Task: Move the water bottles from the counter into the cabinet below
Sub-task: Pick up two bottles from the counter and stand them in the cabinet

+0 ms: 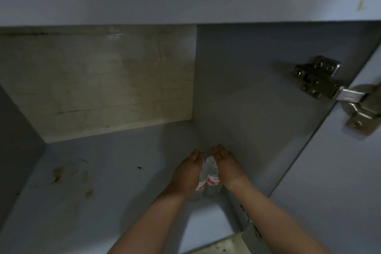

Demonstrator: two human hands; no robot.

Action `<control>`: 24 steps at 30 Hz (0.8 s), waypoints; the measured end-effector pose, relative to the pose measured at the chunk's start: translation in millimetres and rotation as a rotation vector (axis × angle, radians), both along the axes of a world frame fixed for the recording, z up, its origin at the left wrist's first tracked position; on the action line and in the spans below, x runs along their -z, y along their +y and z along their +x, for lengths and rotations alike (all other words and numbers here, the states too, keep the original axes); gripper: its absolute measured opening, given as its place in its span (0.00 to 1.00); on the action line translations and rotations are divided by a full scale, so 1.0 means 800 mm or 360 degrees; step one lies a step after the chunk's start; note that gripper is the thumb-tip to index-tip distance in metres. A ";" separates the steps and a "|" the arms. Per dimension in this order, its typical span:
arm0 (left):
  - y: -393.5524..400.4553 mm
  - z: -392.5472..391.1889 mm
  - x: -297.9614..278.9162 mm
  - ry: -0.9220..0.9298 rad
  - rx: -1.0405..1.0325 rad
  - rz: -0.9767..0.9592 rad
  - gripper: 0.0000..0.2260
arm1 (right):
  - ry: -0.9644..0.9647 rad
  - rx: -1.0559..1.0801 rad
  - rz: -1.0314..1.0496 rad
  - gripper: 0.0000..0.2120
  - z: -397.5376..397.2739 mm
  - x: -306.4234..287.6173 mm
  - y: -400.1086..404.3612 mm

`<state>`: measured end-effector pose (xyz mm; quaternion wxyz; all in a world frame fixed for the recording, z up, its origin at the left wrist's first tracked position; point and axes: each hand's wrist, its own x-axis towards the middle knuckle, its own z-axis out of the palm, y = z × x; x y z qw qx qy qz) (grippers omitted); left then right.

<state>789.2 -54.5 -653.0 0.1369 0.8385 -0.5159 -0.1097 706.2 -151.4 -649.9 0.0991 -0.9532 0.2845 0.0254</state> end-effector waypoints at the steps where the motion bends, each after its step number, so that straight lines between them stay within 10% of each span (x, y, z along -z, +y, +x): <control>1: 0.001 0.000 -0.001 0.0006 0.0001 -0.0011 0.22 | -0.0010 -0.0004 -0.0007 0.26 0.002 0.000 0.000; 13: -0.003 -0.004 0.011 -0.0134 -0.0221 -0.0280 0.22 | 0.0006 0.0068 -0.0066 0.28 -0.001 0.014 0.014; 24: 0.114 -0.033 -0.069 -0.0052 -0.0419 0.0382 0.21 | 0.0046 0.0058 -0.0069 0.26 -0.031 -0.046 0.090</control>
